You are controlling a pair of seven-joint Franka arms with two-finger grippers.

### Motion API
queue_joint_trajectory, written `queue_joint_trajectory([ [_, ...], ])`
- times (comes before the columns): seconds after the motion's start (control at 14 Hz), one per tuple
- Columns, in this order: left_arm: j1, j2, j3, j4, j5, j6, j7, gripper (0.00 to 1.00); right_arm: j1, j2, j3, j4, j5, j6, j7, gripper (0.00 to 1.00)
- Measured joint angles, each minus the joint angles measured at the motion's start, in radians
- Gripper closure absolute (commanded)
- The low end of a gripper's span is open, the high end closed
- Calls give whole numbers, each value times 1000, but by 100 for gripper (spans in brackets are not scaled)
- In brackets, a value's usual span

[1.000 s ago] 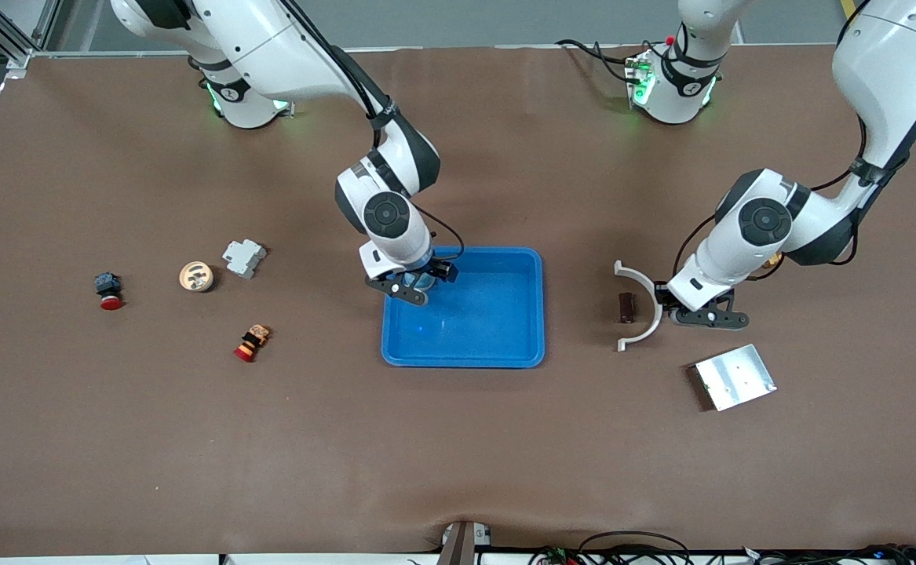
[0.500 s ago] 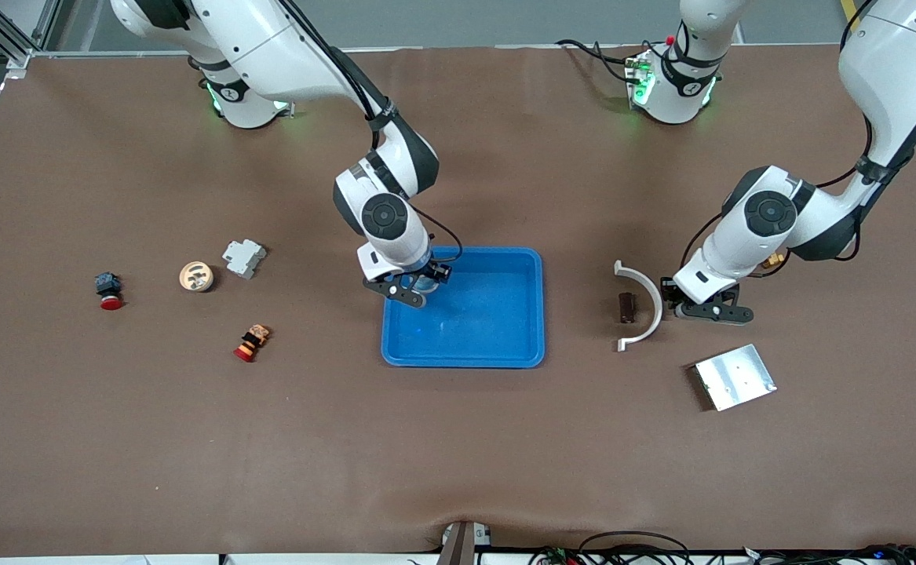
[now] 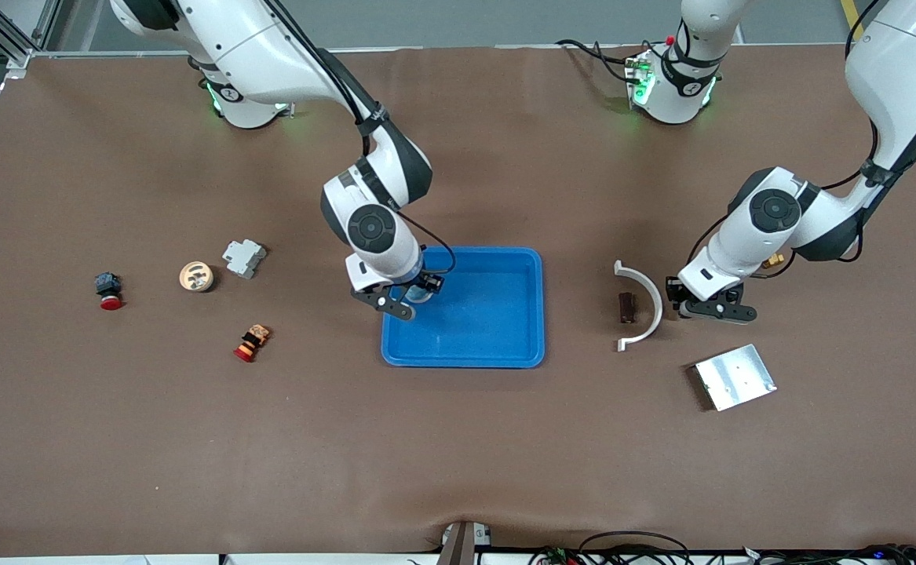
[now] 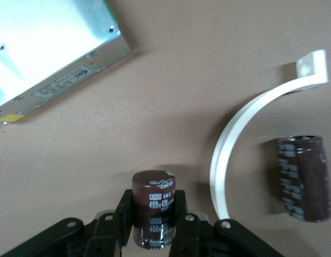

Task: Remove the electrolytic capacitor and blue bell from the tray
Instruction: 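Carry the capacitor toward the arc while the right gripper carries the bell out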

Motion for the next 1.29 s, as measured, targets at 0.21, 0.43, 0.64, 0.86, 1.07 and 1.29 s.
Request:
queue_joint_trajectory([
  [0.21,10,25,7,0,4,2,0,100,-82,-47,-9,7,-1,-121,-13,100],
  [0.43,10,41,12,1,4,2,1,100,-209,-118,-18,-21,-1,-184,-129,100],
  [0.64,10,47,12,2,4,2,3,100,-365,-185,-25,-109,-52,-211,-325,100],
  [0.86,10,48,12,2,4,2,8,32,-536,-259,-29,-212,-83,-211,-570,100],
  [1.07,10,49,12,4,5,2,18,0,-691,-330,-30,-312,-115,-191,-803,100],
  [1.29,10,50,12,5,5,3,27,0,-862,-364,-32,-408,-121,-140,-1050,100],
])
